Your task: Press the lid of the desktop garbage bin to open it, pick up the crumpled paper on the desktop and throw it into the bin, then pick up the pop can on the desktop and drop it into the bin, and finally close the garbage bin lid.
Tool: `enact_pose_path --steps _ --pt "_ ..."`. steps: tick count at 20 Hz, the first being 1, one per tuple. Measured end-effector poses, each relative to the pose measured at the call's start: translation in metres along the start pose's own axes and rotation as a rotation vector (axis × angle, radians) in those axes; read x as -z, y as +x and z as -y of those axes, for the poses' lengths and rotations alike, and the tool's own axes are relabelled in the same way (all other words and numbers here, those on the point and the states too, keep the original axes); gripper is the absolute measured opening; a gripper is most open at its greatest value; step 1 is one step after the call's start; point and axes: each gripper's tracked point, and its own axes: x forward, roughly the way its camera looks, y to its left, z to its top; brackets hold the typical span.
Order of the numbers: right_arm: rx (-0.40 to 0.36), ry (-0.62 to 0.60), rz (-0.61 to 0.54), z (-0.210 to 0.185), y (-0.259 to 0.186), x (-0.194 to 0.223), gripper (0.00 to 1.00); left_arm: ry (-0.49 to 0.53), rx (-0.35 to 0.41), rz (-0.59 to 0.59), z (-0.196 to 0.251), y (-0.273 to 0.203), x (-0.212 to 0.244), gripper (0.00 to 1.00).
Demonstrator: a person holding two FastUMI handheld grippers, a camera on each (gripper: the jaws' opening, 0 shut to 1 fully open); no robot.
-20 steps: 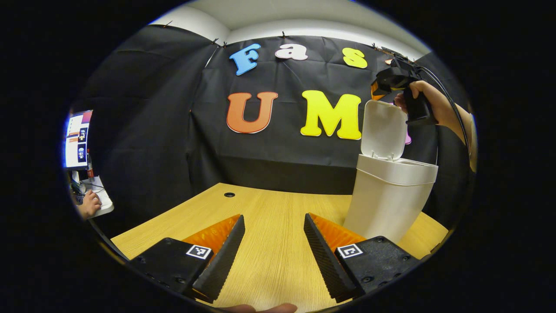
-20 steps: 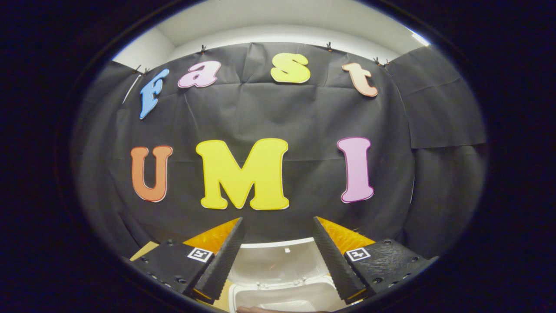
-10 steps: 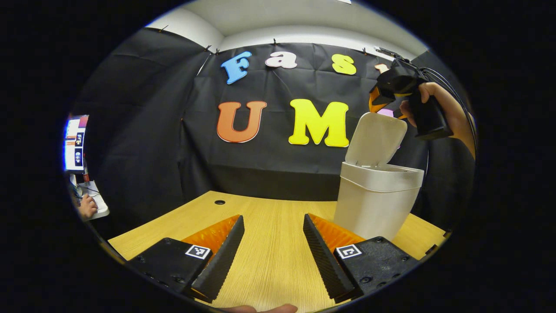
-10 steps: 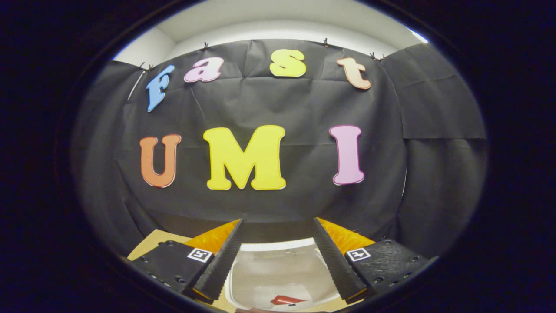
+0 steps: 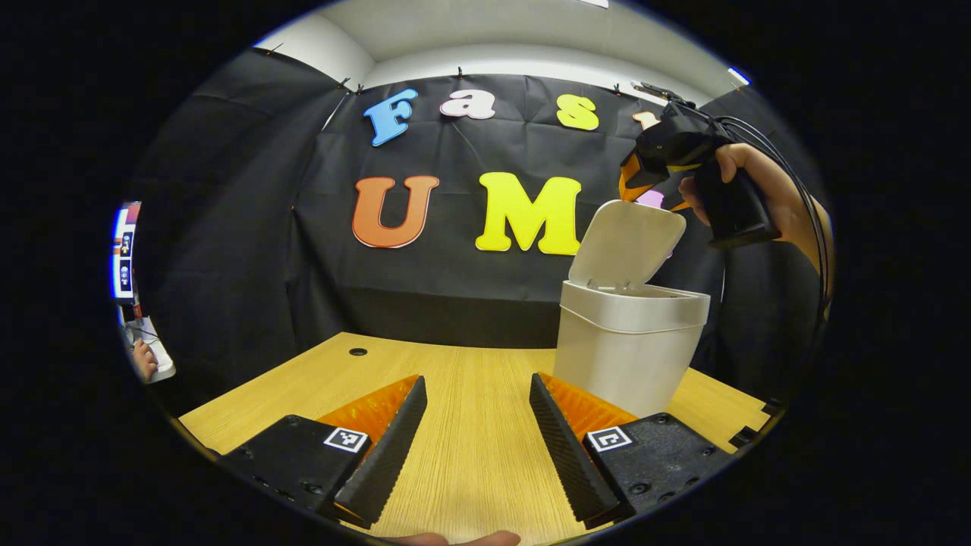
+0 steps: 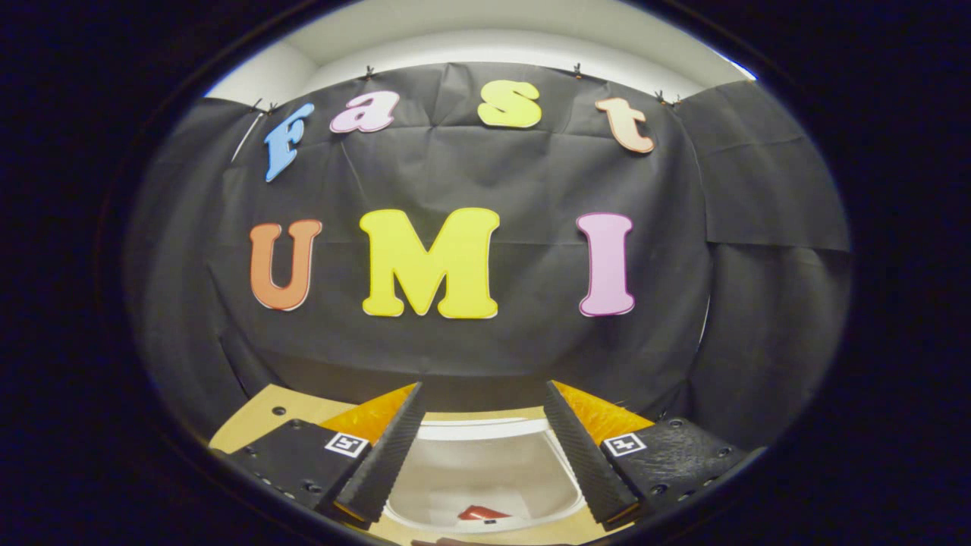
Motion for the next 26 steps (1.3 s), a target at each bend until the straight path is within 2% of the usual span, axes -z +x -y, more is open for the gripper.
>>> enact_pose_path --steps 5,8,9,13,17,18,26 --pt "-0.009 -0.045 -0.086 -0.012 -0.005 0.027 0.96 -0.008 -0.031 -0.017 -0.010 0.002 0.005 0.89" --pt "0.016 -0.068 -0.180 -0.010 -0.010 0.052 0.95 -0.022 -0.026 -0.028 -0.009 0.005 0.009 0.89" --pt "0.020 -0.055 -0.209 -0.010 -0.012 0.059 0.98 -0.025 -0.022 -0.033 -0.007 0.007 0.011 0.89" --pt "0.008 0.020 -0.304 -0.005 -0.011 0.079 0.96 -0.018 -0.018 -0.046 -0.006 0.009 0.016 0.89" --pt "-0.022 0.082 -0.428 0.000 -0.005 0.110 0.99 -0.019 -0.040 -0.070 -0.011 0.013 0.023 0.90" --pt "-0.018 0.084 -0.448 0.004 -0.005 0.115 0.96 -0.017 -0.043 -0.073 -0.011 0.014 0.024 0.90" --pt "-0.047 0.062 -0.428 0.007 -0.009 0.125 0.98 0.061 -0.065 -0.044 -0.008 0.013 0.021 0.90"
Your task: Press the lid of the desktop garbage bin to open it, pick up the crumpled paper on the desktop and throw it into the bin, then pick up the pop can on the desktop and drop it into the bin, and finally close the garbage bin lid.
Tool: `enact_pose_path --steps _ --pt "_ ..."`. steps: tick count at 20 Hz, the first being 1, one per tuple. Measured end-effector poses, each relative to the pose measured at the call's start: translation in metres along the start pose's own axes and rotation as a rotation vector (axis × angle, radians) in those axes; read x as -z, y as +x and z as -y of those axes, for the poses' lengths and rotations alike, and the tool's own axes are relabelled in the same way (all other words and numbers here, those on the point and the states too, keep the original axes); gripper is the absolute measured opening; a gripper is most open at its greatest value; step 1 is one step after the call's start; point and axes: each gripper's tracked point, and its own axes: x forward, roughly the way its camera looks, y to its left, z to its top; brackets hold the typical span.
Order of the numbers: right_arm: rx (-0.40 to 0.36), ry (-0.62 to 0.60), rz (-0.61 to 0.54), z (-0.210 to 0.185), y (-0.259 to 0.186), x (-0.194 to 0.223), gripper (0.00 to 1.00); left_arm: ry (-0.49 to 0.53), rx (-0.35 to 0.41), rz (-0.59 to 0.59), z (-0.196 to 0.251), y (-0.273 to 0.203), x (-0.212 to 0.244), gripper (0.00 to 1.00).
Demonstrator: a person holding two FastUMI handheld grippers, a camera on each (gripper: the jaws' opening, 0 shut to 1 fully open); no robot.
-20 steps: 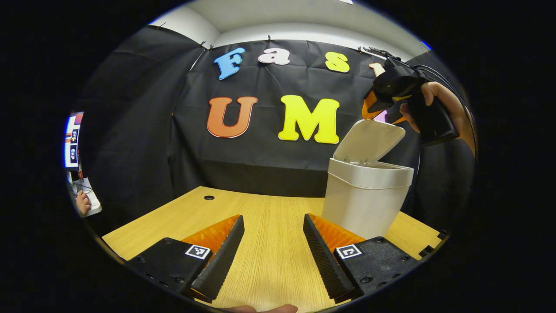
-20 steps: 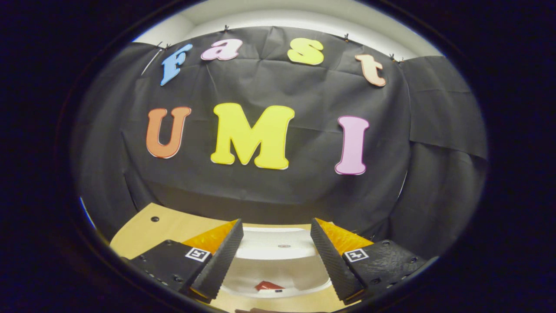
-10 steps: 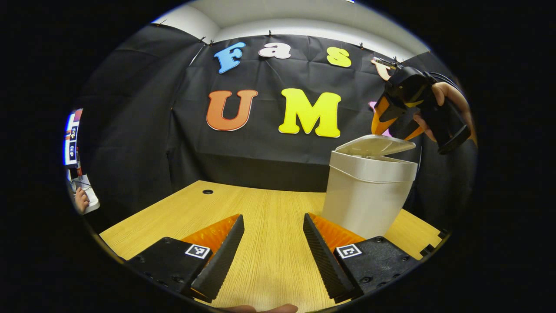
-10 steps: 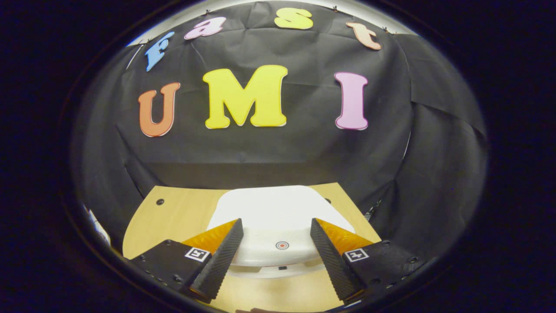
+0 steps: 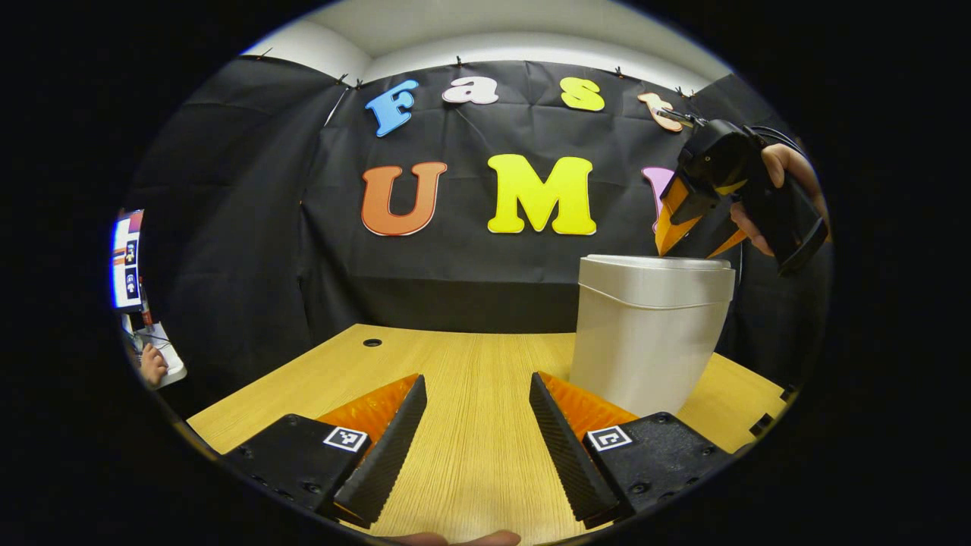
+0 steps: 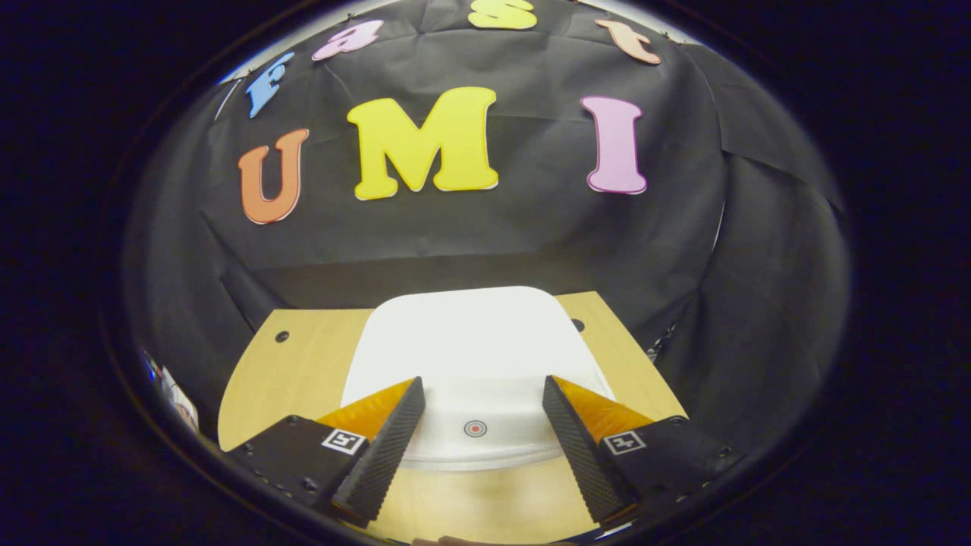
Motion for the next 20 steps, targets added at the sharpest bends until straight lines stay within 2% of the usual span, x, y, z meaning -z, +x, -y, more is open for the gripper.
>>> enact_pose_path --steps 4,6,11,17,20 --pt "-0.044 -0.026 0.055 -0.001 -0.001 0.001 1.00 0.017 -0.002 -0.002 0.004 0.000 0.001 0.89" --pt "-0.065 -0.013 0.086 -0.001 -0.002 0.003 0.98 0.006 0.030 -0.016 0.012 0.001 0.005 0.89" --pt "-0.101 -0.059 0.220 -0.001 0.001 0.006 0.98 0.014 0.049 0.013 0.020 -0.007 -0.005 0.89" --pt "-0.154 -0.109 0.352 -0.004 0.001 0.012 0.99 0.013 0.031 0.000 0.025 -0.004 0.002 0.89" --pt "-0.191 -0.071 0.434 -0.002 0.004 0.016 0.99 0.012 0.016 -0.003 0.022 0.002 0.005 0.89"
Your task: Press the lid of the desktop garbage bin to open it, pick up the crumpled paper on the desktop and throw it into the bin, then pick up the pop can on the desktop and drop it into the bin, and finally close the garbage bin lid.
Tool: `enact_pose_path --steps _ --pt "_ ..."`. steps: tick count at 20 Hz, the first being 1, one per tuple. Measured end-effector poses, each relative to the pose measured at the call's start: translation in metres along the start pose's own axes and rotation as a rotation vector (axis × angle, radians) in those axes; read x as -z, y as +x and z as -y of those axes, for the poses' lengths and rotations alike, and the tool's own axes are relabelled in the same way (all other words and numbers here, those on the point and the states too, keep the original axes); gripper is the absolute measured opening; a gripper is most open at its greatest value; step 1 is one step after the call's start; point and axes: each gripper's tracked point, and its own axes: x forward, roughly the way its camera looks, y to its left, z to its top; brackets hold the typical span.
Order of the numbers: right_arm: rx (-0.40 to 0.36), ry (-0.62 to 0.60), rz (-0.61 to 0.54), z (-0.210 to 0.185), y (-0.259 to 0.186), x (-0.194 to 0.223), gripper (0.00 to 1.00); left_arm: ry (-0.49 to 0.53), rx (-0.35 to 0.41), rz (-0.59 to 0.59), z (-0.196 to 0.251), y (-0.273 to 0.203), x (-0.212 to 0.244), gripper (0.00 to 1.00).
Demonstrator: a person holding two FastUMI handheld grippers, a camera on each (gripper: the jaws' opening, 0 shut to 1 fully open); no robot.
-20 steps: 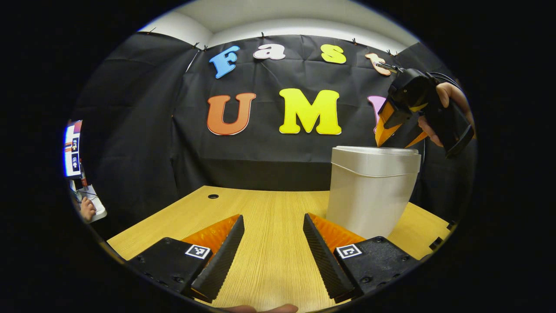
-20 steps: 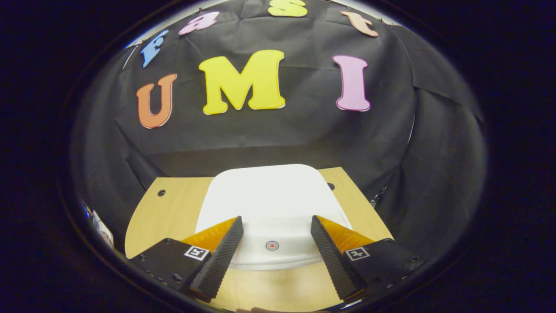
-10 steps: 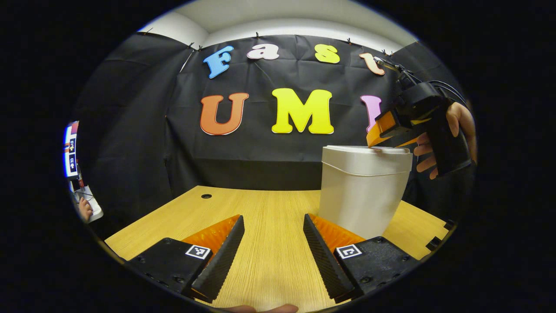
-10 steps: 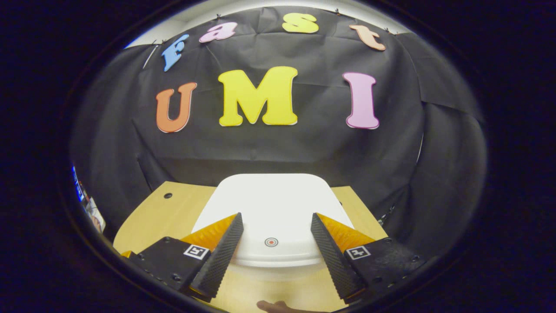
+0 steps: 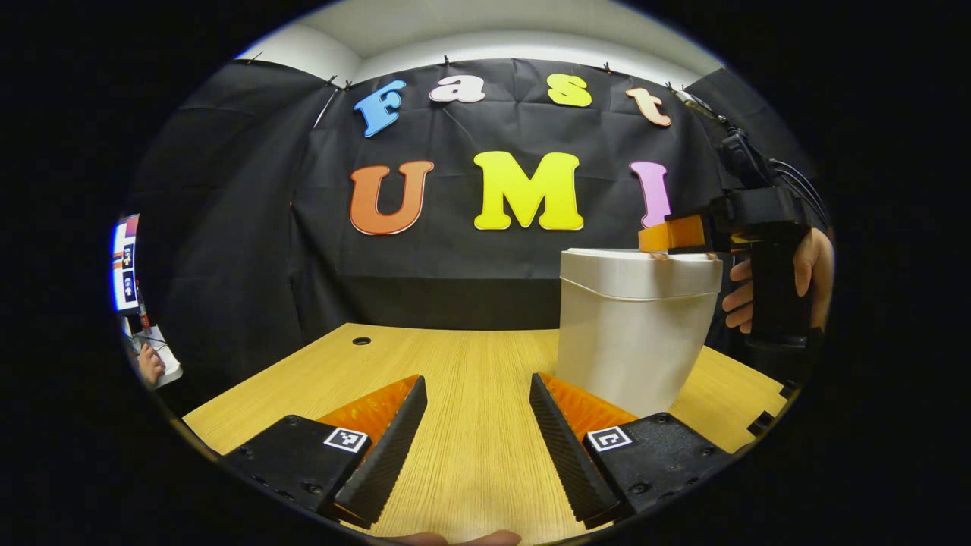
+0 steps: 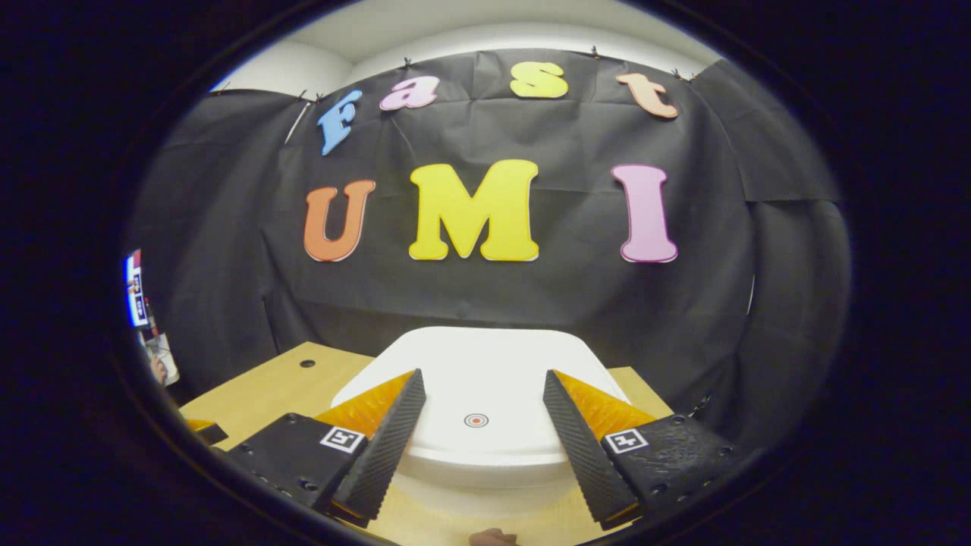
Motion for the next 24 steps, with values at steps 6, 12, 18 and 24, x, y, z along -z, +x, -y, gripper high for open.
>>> enact_pose_path --steps 6,12,18,24 --pt "0.010 0.001 0.189 -0.007 -0.015 -0.009 0.97 -0.022 -0.053 -0.010 -0.005 0.009 0.006 0.90" --pt "0.056 -0.087 0.310 -0.001 -0.062 -0.003 0.95 -0.029 -0.064 0.045 0.005 0.002 -0.010 0.89" --pt "0.035 -0.078 0.349 0.002 -0.098 -0.006 0.95 0.014 -0.110 0.065 0.001 -0.006 -0.017 0.89" --pt "0.017 -0.062 0.320 0.006 -0.090 -0.023 0.95 -0.003 -0.095 0.078 0.000 -0.005 -0.018 0.89"
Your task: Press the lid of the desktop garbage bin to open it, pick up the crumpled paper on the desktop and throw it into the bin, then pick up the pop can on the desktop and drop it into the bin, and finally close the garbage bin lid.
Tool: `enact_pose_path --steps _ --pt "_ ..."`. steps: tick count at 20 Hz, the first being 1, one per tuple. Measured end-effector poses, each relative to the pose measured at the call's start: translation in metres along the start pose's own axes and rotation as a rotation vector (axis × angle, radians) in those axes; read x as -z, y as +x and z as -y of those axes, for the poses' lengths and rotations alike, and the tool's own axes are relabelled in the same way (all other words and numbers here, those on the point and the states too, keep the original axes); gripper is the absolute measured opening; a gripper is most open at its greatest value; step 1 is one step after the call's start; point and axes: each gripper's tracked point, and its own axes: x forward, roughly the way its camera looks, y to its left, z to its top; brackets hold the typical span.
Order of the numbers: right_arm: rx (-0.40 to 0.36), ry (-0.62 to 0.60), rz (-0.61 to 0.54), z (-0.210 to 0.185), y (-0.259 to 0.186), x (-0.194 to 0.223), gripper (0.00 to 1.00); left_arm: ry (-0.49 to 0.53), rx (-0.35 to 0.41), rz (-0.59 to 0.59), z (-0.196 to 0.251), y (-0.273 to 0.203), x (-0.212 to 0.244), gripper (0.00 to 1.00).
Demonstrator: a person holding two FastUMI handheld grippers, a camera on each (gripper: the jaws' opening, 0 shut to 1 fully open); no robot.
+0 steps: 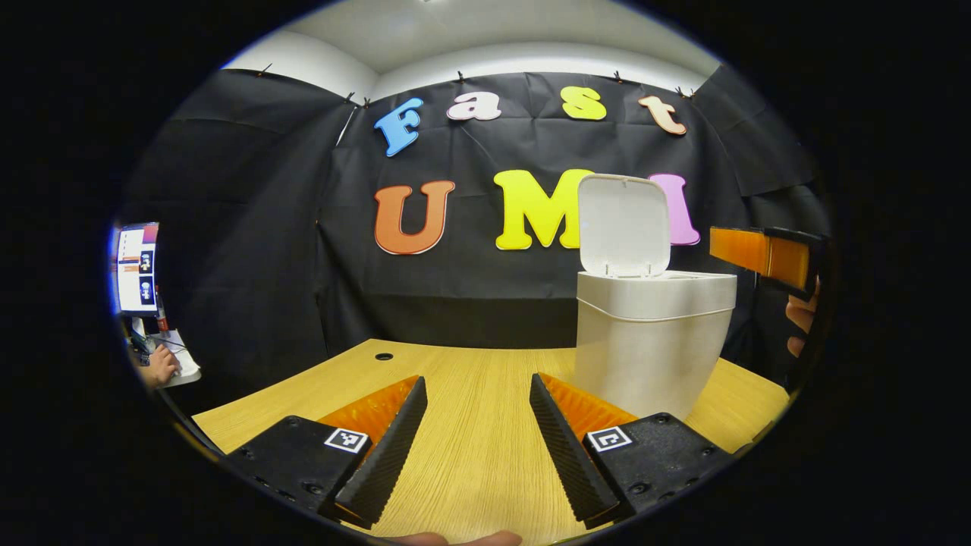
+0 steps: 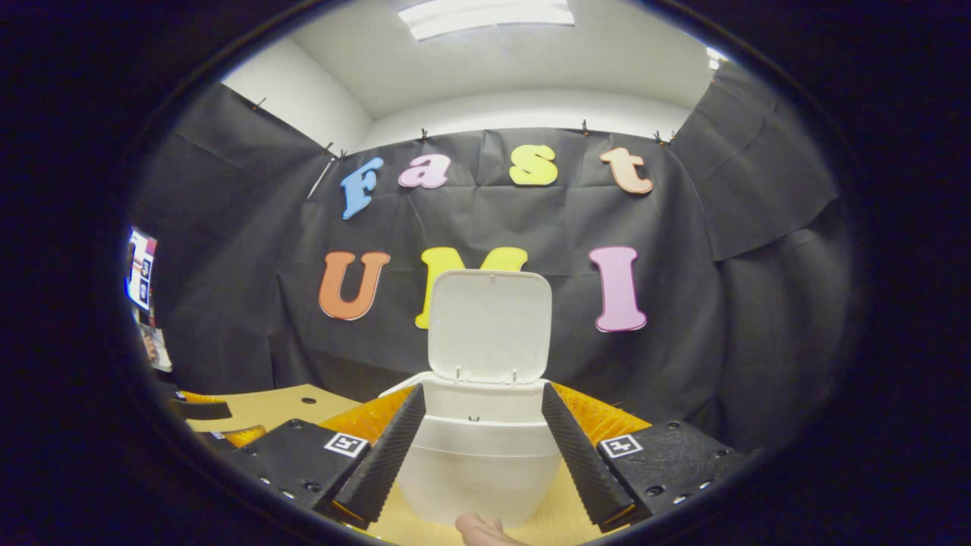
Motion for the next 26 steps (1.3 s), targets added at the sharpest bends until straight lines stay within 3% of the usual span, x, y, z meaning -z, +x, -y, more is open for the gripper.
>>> enact_pose_path --steps 12,17,21,26 --pt "-0.025 -0.003 -0.037 -0.021 0.113 -0.143 0.97 -0.035 0.032 -0.002 -0.010 -0.004 -0.008 0.89" --pt "0.050 0.006 -0.005 -0.022 0.188 -0.197 0.95 -0.046 -0.016 0.030 -0.045 -0.002 -0.021 0.89" --pt "0.104 -0.042 -0.101 -0.009 0.235 -0.167 0.97 -0.064 -0.052 0.040 -0.068 -0.004 -0.026 0.89" --pt "0.127 -0.011 -0.185 0.009 0.251 -0.139 0.95 -0.060 -0.028 0.027 -0.069 -0.003 -0.022 0.89"
